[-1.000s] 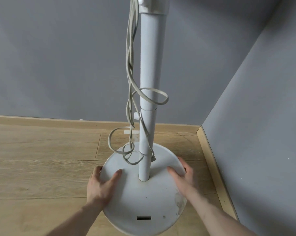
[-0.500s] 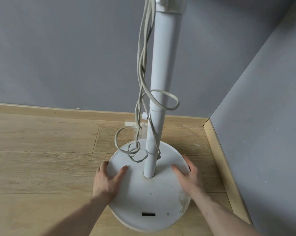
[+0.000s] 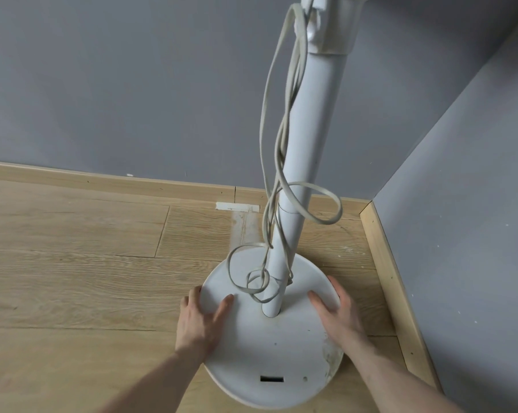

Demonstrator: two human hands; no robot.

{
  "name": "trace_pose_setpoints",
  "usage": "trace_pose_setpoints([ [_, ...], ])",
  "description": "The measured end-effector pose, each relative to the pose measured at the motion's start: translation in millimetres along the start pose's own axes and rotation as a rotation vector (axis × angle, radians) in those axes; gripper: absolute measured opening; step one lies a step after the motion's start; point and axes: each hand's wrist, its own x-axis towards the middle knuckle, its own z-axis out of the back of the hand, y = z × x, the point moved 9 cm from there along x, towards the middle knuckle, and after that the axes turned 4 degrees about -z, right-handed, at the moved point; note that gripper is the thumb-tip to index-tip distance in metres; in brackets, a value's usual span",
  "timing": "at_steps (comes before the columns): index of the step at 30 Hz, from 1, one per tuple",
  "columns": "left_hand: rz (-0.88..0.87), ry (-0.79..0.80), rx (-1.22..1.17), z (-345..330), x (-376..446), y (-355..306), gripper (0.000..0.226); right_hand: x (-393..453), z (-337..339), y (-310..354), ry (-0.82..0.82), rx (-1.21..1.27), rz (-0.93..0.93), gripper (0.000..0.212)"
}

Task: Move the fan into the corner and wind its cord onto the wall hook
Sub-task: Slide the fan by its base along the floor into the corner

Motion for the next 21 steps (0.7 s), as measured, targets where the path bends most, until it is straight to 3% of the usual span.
trace_pose_setpoints([
  [5,0.011,-0.007,0.018,-11.1,0.7,6.1,0.073,-0.3,2.0,5.6,0.042,-0.030,0.018,0.026],
  [13,-0.009,0.019,0.218,-12.8,5.7,3.3,0.079,10.2,5.3,4.7,0.048,-0.032,0.010,0.036],
  [16,-0.097,0.012,0.302,-17.3,7.9,-3.3,0.082,16.9,4.9,0.4,0.030,-0.046,-0.021,0.060],
  [21,-0.170,0.014,0.406,-29.7,7.9,-10.2,0.078,22.7,2.8,-2.5,-0.010,-0.096,-0.040,0.074],
])
